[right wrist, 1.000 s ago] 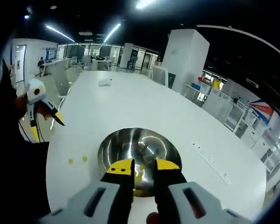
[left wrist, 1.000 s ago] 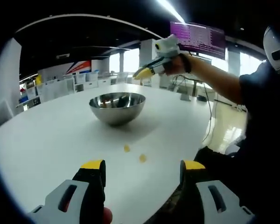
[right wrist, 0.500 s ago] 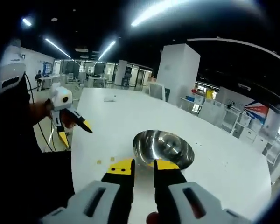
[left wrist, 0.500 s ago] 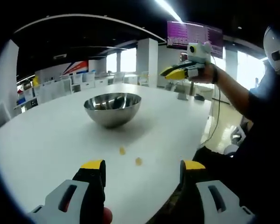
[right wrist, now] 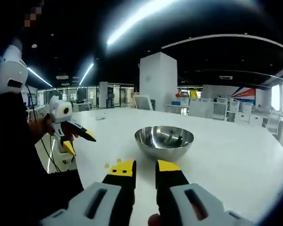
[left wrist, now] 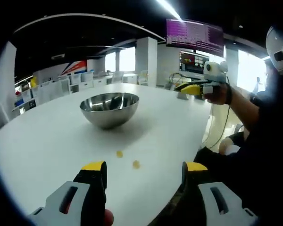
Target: Pick up the QQ candy scattered on the table and place it into the stainless steel bowl on the table
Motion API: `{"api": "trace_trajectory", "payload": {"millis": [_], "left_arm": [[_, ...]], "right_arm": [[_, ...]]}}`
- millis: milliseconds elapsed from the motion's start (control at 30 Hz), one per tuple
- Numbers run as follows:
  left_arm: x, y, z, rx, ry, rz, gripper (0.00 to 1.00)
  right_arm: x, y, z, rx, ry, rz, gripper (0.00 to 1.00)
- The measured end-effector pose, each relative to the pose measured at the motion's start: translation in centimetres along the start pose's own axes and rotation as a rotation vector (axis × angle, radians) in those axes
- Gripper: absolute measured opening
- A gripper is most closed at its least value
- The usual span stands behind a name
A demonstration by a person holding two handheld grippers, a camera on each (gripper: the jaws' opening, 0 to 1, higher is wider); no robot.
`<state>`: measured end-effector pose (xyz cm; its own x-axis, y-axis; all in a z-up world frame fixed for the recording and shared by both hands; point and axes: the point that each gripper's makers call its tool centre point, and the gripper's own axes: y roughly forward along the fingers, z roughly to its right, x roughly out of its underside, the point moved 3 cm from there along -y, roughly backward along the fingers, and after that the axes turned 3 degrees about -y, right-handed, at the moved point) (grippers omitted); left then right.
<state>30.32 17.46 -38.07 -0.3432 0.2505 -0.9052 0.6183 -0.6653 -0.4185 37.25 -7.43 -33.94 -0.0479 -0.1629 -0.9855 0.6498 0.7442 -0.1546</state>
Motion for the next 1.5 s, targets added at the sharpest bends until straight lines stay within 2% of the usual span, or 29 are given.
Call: {"api": "trace_trajectory", "payload": {"millis": [167,333,467,767,833,933,1100,1300,1500], "left_arm": [[0.1,0.0,0.1,0.006,0.005,-0.003,0.65],[0.2,-0.2,-0.2,0.002,0.001,0.002,0.65],[0.5,-0.3,-0.5,-0.002,-0.009,0.005,0.65],[0.5,-0.4,-0.5,0.000,-0.010,0.006,0.65],[0.5,-0.6,-0.4,0.001,-0.005,0.004,0.65],[0.6,-0.9,-0.5,-0.005,-0.009,0.010,0.65],[1.2,-1.2,-0.8,-0.019,-0.024,0.004,0.65],[1.3,-1.4,-0.9,-0.023,-0.028,0.006,0.65],[1.3,-1.1,-1.0,-0.018,-0.027,0.005,0.65]], "right_arm": [[0.9,0.3,-0.8,-0.013,0.007,-0.023,0.17],[0.8,0.9,-1.6,-0.036,-0.003,-0.029,0.17],[2.0,2.3,-2.9,-0.088,-0.029,-0.089,0.17],[4.9,7.9,-6.3,-0.187,-0.048,-0.171,0.16],[5.4,9.1,-7.3,-0.214,-0.050,-0.186,0.16],[6.2,11.5,-9.9,-0.292,-0.056,-0.203,0.16],[6.8,14.1,-12.4,-0.350,-0.083,-0.220,0.16],[7.3,15.0,-14.1,-0.394,-0.082,-0.230,0.16],[7.8,15.1,-14.1,-0.400,-0.093,-0.238,0.15]]}}
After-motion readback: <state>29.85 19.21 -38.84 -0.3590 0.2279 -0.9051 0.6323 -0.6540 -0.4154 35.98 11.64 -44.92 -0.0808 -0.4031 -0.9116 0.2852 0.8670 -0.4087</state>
